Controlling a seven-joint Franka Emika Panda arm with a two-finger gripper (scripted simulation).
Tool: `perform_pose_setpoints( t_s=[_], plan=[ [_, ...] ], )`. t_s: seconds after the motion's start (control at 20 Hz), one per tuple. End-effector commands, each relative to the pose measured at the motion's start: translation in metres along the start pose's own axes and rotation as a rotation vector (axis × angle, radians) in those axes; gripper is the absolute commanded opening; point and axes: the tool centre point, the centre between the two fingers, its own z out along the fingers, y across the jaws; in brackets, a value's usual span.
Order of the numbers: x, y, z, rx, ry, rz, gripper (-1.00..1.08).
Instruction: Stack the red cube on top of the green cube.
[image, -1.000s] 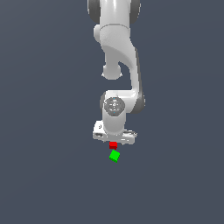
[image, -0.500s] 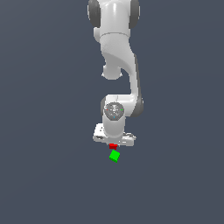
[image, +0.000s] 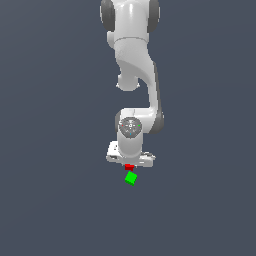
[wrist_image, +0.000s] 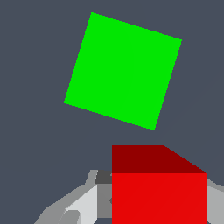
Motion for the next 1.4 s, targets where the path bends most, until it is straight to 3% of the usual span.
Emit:
perform_pose_setpoints(
  t_s=[0.0,0.3,0.85,1.35],
  plan=[
    [0.000,0.000,-0.001,0.000,0.000,0.000,-1.00],
    [-0.001,0.000,-0.020,0.000,0.000,0.000,-1.00],
    [-0.001,0.000,-0.089,0.000,0.001,0.000,-1.00],
    [0.001,0.000,-0.098,0.000,0.002,0.000,-1.00]
  ],
)
